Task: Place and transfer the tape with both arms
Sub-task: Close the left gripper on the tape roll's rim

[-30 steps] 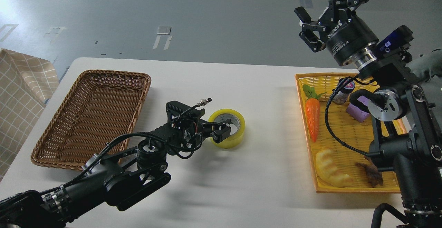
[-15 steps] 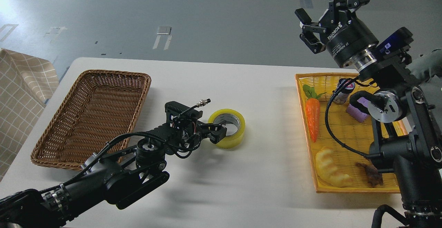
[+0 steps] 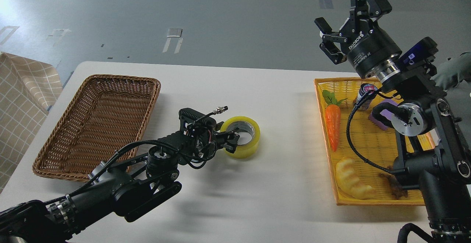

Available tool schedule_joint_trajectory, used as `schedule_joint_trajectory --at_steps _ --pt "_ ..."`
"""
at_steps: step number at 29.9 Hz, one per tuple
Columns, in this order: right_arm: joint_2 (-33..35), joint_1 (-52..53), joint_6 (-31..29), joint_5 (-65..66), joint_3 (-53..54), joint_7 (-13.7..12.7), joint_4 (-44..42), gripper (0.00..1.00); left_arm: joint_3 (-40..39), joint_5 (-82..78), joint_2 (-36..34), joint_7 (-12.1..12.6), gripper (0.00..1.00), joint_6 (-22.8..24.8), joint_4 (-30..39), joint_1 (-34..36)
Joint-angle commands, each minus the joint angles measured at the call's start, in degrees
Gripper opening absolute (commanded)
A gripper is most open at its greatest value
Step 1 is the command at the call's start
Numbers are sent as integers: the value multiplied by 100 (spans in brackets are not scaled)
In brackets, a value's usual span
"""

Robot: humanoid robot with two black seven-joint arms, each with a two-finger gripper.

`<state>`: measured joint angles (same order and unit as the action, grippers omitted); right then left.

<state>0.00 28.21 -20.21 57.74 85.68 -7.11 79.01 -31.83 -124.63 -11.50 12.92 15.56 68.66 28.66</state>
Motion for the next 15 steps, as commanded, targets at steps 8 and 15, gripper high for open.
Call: schedule_joint_trajectory --at_steps 8,15 --pt "0 -105 0 -8 2 8 0 100 -8 537 42 44 0 210 7 87" --pt "0 -105 0 0 2 8 -8 100 -16 704 -10 44 0 219 94 263"
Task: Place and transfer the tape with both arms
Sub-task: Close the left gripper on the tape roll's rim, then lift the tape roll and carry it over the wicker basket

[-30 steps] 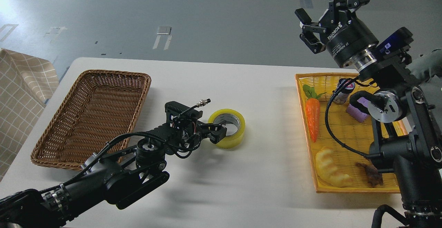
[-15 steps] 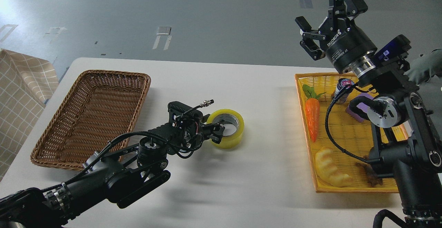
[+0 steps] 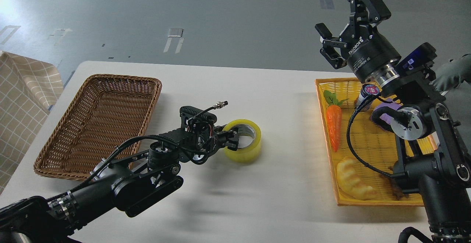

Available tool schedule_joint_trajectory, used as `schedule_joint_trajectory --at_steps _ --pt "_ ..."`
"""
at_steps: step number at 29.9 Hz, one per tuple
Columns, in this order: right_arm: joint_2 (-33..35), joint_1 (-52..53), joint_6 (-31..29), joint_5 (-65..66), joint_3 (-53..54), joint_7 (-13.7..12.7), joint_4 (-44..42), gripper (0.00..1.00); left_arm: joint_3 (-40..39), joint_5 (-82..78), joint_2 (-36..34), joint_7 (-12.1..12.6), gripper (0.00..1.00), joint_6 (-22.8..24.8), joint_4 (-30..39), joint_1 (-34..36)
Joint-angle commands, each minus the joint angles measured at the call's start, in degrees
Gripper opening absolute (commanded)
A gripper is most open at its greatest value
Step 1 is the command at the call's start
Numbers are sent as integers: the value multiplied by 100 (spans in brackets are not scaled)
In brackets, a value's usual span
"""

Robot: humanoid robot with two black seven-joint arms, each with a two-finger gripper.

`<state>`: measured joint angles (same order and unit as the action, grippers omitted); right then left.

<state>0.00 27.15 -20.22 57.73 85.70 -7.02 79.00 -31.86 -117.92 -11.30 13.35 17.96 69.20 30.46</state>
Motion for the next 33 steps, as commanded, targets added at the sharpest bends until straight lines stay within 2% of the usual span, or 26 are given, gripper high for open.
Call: schedule_joint_trajectory --at_steps 1,11,19,25,33 --pt "0 1 0 1 0 8 -7 100 -13 41 -65 10 0 -21 41 179" --pt "0 1 0 -7 0 8 -16 100 -48 93 -627 1 0 137 120 742" --pt "0 -34 0 -7 -9 25 -25 100 -22 111 -1734 159 0 146 559 909" --pt "0 -104 0 -7 -9 34 -25 100 -66 172 -2744 142 0 198 1033 1006" --pt "0 -87 -18 -7 -18 43 -95 100 -75 496 -3685 89 0 234 1368 1006"
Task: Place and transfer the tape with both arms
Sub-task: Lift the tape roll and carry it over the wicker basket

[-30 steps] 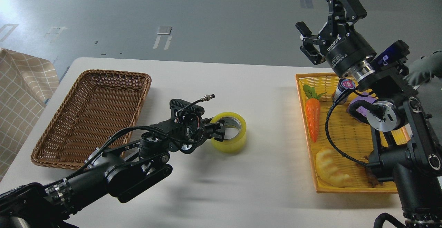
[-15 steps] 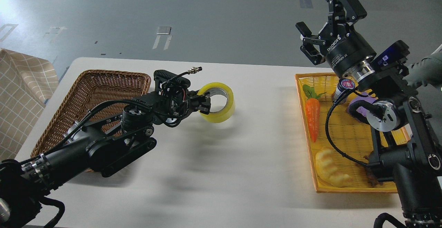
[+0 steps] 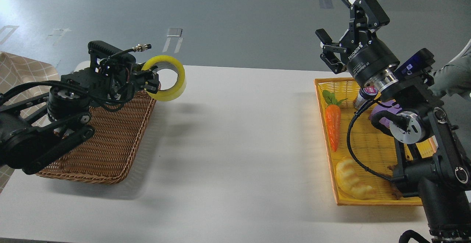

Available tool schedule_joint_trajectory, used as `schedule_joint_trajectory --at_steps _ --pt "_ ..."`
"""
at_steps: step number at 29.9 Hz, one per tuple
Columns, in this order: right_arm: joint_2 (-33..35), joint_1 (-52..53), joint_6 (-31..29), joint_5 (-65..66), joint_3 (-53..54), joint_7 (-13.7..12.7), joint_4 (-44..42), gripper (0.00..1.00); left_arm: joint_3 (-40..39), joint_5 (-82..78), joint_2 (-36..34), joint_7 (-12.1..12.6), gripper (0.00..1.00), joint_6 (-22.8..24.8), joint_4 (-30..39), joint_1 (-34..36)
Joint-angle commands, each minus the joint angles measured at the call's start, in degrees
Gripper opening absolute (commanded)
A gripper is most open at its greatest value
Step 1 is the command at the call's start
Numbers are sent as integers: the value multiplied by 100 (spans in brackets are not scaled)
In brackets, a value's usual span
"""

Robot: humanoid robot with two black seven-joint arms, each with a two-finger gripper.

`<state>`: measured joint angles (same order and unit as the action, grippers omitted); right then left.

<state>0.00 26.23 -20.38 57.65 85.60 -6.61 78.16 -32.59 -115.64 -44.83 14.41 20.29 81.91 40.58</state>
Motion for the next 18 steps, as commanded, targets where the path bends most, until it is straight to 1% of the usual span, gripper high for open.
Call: schedule_joint_trajectory --at_steps 1,7,13,18 --pt "0 5 -1 0 -8 2 -11 100 -2 357 -386 -17 0 1 115 -7" --pt "0 -13 -1 0 -25 2 -11 100 68 516 -860 -26 0 -34 185 -130" --pt "0 -39 -19 0 -17 2 -72 100 77 525 -1362 -35 0 -87 186 -411" --pt "0 -39 -19 0 -17 2 -90 100 77 543 -1529 -114 0 -333 150 -727"
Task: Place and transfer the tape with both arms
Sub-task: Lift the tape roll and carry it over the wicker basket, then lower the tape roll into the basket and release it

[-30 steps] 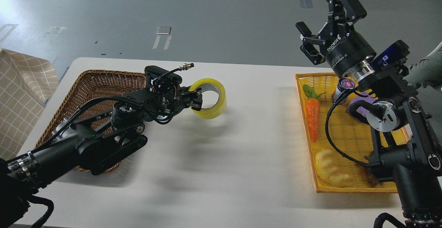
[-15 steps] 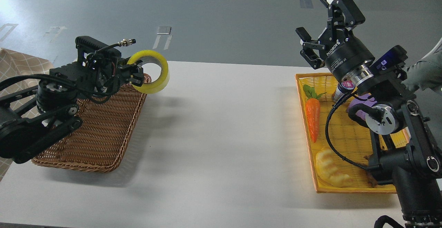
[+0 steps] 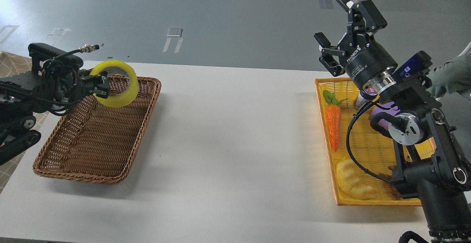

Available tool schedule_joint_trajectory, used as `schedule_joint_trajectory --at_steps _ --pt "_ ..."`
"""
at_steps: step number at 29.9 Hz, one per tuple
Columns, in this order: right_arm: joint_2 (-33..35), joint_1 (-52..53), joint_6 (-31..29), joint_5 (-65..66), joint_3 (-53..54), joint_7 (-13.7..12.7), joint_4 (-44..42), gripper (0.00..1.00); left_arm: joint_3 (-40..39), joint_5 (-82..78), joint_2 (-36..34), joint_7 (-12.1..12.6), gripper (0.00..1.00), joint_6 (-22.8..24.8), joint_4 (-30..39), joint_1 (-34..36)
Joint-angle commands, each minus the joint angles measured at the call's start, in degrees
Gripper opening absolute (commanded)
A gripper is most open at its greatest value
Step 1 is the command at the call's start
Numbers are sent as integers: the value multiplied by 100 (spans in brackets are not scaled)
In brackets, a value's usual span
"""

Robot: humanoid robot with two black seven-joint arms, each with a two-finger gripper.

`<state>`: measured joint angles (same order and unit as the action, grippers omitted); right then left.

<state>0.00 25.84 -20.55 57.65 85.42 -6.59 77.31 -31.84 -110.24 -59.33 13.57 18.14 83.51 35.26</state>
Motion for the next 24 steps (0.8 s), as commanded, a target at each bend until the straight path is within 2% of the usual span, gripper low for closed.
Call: schedule_joint_trajectory --at_steps 1,8,14,24 --pt "0 0 -1 0 1 0 -5 100 -6 3 -87 -30 0 -161 -10 -325" --pt "0 9 -1 0 -7 0 -5 100 -6 12 -61 -64 0 -329 -80 -625" --pt "0 -9 -1 0 -7 0 -5 100 -15 12 -131 -337 0 -408 -194 -810" --pt "0 -35 -1 0 -16 8 -5 100 -6 20 -166 -442 0 -575 -229 -1073"
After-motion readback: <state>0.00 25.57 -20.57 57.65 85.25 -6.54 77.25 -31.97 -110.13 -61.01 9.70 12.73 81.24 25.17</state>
